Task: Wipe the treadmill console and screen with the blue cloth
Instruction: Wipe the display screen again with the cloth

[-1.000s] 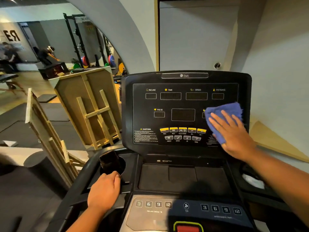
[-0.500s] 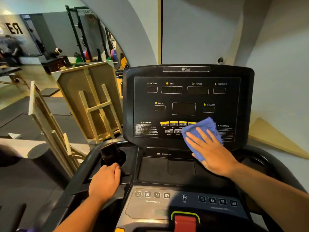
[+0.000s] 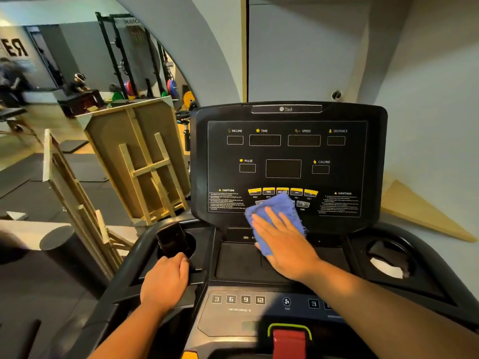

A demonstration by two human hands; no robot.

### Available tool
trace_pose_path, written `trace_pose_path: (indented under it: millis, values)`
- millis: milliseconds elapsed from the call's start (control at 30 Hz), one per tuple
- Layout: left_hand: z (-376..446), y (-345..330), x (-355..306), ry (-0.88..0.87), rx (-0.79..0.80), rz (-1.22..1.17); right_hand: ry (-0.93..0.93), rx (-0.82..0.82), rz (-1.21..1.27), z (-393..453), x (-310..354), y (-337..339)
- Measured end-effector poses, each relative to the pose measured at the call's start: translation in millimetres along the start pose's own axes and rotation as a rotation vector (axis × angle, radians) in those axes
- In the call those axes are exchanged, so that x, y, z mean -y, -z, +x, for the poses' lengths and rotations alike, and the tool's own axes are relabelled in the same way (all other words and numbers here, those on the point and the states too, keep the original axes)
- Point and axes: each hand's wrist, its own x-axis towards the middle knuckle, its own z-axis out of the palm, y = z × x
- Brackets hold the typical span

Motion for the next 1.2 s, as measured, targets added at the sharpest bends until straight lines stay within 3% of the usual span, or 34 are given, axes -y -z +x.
trace_pose_path:
  millis: [200, 500, 600, 733, 833, 1000, 1200]
  values:
    - [1.7, -7.3, 7.2, 0.012, -0.004, 0.006, 0.081, -0.013, 0.050, 36.3, 24.0, -8.7]
    - [0.2, -2.3, 4.5, 0.002, 0.024, -0.034, -0.158, -0.001, 0.047, -45.2, -49.7, -10.2]
    - [0.3, -2.5, 4.7, 0.012, 0.015, -0.039, -0.169, -0.024, 0.091, -28.6, -30.0, -8.5]
    - [0.2, -3.3, 3.8, 0.015, 0.014, -0.037, -0.050, -0.027, 0.230, 20.9, 30.3, 2.7]
    - [0.2, -2.8, 4.3, 0.010, 0.016, -0.029, -0.003, -0.018, 0.197, 44.7, 57.1, 6.2]
    - [-0.5, -0.2, 0.6, -0.005, 0.005, -0.032, 0.114, -0.026, 0.134, 17.7, 15.5, -5.0]
    - [-0.4, 0.4, 0.7, 0.005, -0.002, -0.021, -0.040, -0.014, 0.149, -43.3, -38.5, 1.1]
